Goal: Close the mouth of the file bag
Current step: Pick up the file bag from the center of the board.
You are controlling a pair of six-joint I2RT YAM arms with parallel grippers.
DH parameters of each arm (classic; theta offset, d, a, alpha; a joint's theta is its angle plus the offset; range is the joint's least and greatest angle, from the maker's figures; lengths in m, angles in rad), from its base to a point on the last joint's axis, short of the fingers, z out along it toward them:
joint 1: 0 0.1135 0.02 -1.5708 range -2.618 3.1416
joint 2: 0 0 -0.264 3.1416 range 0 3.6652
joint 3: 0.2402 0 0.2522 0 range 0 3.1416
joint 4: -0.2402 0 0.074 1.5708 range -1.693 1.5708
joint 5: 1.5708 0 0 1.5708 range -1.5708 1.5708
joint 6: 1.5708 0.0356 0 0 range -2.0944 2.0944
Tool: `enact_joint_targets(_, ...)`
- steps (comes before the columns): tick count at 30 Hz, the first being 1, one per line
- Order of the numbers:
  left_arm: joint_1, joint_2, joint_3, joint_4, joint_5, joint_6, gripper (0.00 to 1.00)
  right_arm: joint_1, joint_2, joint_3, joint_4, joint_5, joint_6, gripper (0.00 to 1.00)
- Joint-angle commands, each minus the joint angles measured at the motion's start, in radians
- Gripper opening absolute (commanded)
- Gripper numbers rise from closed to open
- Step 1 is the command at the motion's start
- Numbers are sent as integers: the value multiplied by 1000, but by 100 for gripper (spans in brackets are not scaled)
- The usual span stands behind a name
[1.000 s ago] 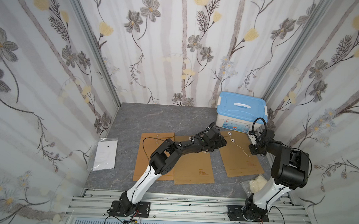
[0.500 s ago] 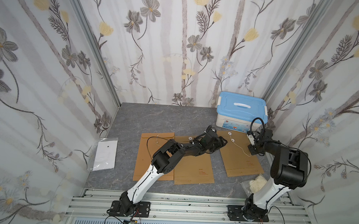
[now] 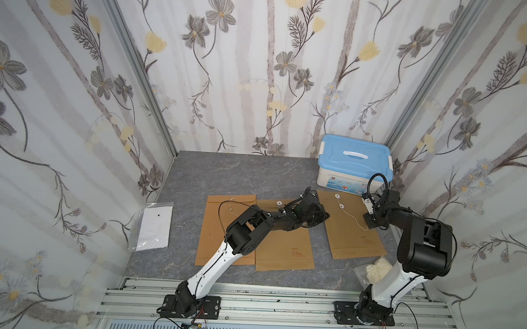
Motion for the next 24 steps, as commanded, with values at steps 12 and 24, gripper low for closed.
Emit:
enact_joint_targets(12, -2, -134, -100, -31, -18, -19, 0, 4, -352, -4, -158, -137, 111, 37)
enact_joint_targets(24, -11, -231, -157, -82, -41, 58, 0, 55, -663, -88, -42, -158, 466, 67)
